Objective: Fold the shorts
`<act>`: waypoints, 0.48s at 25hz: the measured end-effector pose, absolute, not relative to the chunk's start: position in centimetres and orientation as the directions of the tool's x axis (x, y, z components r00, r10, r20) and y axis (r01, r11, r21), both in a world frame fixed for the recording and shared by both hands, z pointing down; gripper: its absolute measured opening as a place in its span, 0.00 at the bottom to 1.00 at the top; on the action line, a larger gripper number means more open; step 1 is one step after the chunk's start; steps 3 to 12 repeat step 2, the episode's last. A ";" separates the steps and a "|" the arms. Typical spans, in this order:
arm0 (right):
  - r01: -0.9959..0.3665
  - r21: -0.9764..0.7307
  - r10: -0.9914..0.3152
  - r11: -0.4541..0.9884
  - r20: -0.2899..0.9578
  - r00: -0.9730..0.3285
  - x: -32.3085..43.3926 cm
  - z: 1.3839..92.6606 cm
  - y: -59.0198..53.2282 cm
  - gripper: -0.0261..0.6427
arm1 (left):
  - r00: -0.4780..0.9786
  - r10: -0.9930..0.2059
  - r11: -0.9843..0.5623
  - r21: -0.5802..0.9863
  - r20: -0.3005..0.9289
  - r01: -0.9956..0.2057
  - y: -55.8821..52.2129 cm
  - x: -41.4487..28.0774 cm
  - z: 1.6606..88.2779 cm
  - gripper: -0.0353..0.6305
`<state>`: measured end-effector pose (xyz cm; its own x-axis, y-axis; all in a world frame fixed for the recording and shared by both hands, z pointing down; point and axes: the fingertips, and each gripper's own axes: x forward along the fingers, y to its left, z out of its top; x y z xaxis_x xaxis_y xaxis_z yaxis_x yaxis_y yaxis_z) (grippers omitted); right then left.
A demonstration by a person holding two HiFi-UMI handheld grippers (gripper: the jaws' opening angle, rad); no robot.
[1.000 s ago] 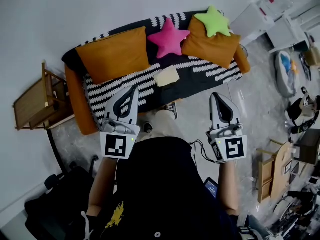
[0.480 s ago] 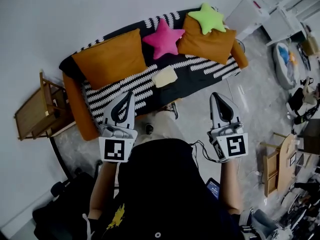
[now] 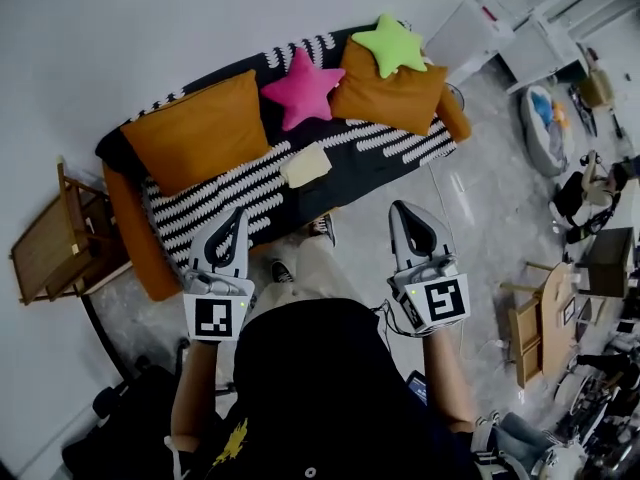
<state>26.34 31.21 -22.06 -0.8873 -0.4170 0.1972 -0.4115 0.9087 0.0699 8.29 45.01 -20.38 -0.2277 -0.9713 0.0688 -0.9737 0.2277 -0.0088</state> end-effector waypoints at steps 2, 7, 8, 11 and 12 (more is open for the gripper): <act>-0.372 0.050 -0.374 0.927 0.215 -0.902 24.7 -20.9 32.6 0.06 | -0.256 -0.961 0.256 -0.010 0.109 -0.967 46.6 7.3 -19.8 0.07; -0.372 0.050 -0.374 0.927 0.215 -0.902 24.7 -20.9 32.6 0.06 | -0.256 -0.961 0.256 -0.010 0.109 -0.967 46.6 7.3 -19.8 0.07; -0.372 0.050 -0.374 0.927 0.215 -0.902 24.7 -20.9 32.6 0.06 | -0.256 -0.961 0.256 -0.010 0.109 -0.967 46.6 7.3 -19.8 0.07; -0.372 0.050 -0.374 0.927 0.215 -0.902 24.7 -20.9 32.6 0.06 | -0.256 -0.961 0.256 -0.010 0.109 -0.967 46.6 7.3 -19.8 0.07; -0.372 0.050 -0.374 0.927 0.215 -0.902 24.7 -20.9 32.6 0.06 | -0.256 -0.961 0.256 -0.010 0.109 -0.967 46.6 7.3 -19.8 0.07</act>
